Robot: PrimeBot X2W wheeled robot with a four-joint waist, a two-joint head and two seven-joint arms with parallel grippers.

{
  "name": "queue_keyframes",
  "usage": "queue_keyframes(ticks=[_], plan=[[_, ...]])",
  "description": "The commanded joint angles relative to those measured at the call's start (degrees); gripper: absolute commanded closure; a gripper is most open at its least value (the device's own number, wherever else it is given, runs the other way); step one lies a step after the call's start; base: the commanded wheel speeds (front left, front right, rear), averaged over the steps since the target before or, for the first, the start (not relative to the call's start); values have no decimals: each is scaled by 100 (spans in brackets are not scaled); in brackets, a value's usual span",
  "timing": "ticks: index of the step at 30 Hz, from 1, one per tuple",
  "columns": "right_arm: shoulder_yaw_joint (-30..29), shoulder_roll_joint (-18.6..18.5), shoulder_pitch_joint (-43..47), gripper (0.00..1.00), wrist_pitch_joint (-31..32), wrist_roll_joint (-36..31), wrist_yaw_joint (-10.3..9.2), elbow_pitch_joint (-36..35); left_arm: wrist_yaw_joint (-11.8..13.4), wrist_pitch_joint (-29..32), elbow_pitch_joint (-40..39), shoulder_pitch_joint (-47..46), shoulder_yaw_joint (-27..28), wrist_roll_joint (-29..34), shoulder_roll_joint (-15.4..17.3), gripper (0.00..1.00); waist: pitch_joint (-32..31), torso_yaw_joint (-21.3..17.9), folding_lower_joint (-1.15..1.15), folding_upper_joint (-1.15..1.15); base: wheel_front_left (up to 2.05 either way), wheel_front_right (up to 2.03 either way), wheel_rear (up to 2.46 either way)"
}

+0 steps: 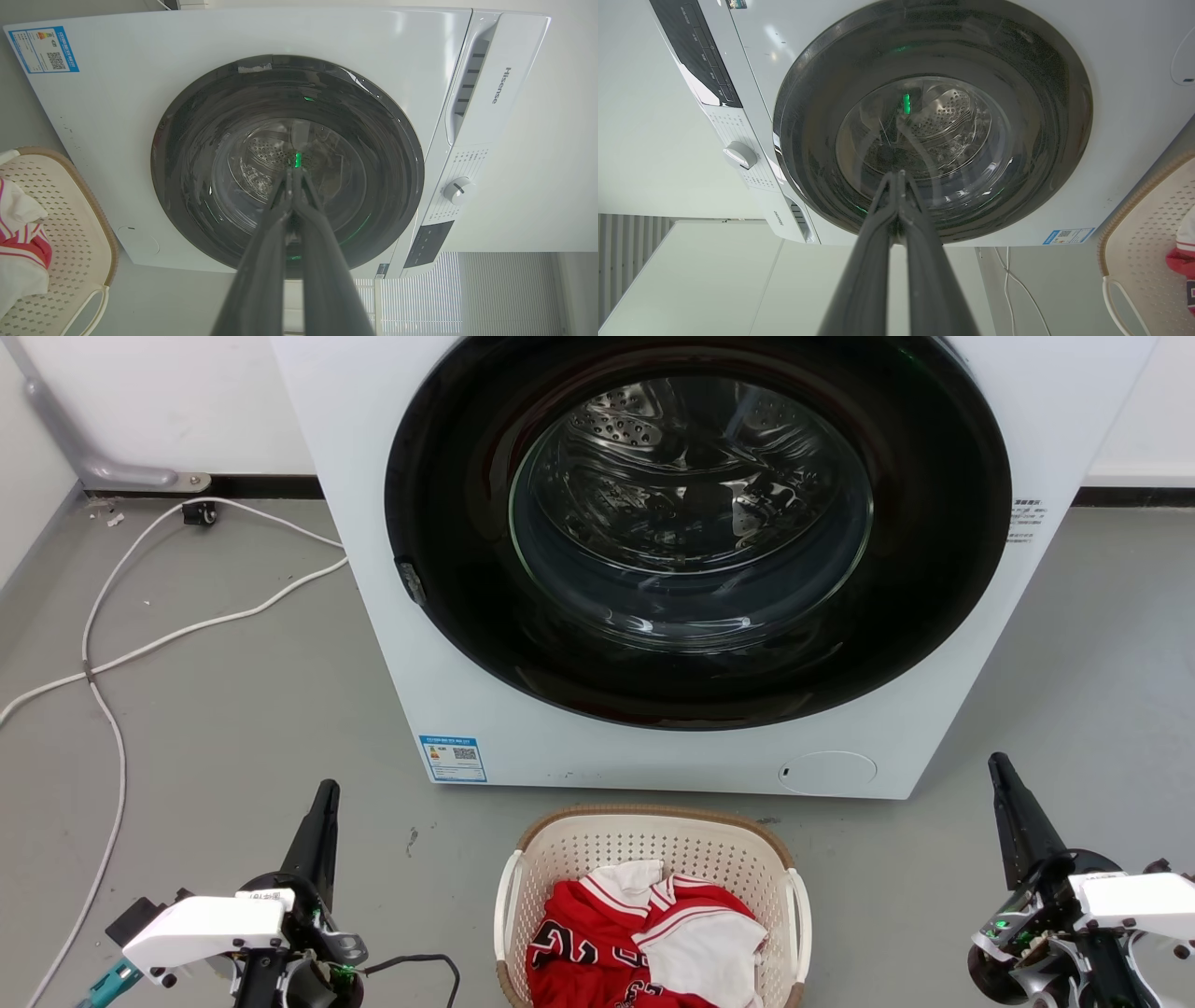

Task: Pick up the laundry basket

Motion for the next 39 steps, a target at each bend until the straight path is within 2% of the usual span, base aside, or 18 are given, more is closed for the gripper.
queue_keyframes(ticks=[1,39], plan=[[-8,22,-65,100,9,-43,-2,5,-11,13,7,-62,24,6,-6,100,0,0,0,0,0,0,0],[-14,26,-65,100,16,-40,-2,5,-11,22,7,-63,31,16,-12,100,0,0,0,0,0,0,0]])
